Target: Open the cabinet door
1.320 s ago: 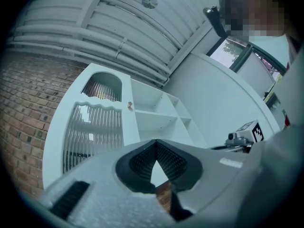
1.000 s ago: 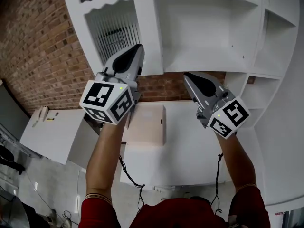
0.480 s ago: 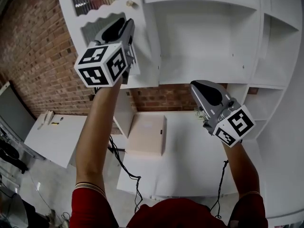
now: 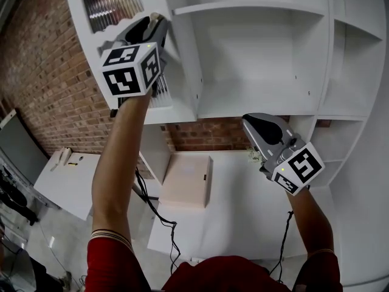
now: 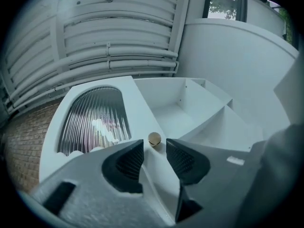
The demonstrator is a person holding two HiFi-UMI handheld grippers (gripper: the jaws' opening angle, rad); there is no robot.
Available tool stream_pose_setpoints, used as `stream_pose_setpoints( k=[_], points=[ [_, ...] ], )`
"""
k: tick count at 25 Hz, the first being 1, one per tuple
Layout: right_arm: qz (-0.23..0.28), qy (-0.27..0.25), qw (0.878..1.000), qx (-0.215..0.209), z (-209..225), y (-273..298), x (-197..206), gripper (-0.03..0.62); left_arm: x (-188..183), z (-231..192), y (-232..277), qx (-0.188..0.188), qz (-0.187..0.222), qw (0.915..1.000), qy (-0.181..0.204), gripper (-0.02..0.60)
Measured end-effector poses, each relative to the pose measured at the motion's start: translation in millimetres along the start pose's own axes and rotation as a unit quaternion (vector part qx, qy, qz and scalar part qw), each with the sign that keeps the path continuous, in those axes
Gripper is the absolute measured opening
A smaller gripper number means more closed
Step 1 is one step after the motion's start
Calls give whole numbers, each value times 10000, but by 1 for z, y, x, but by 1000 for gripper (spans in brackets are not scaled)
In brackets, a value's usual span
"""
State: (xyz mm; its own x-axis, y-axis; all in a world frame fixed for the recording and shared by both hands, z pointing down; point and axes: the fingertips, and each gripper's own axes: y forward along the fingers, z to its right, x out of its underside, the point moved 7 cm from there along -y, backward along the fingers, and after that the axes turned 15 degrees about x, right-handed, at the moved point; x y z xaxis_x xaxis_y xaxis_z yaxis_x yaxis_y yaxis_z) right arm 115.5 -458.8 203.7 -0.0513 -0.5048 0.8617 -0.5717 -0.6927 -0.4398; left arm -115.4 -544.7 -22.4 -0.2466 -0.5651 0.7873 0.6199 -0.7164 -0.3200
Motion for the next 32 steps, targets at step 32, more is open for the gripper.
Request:
stream_pose_setpoints(
  k=[32],
  points=[
    [-31,408,9991,-132,-9,-22,-1,12,-36,1,-47,288,216,9992,-149,80]
  ],
)
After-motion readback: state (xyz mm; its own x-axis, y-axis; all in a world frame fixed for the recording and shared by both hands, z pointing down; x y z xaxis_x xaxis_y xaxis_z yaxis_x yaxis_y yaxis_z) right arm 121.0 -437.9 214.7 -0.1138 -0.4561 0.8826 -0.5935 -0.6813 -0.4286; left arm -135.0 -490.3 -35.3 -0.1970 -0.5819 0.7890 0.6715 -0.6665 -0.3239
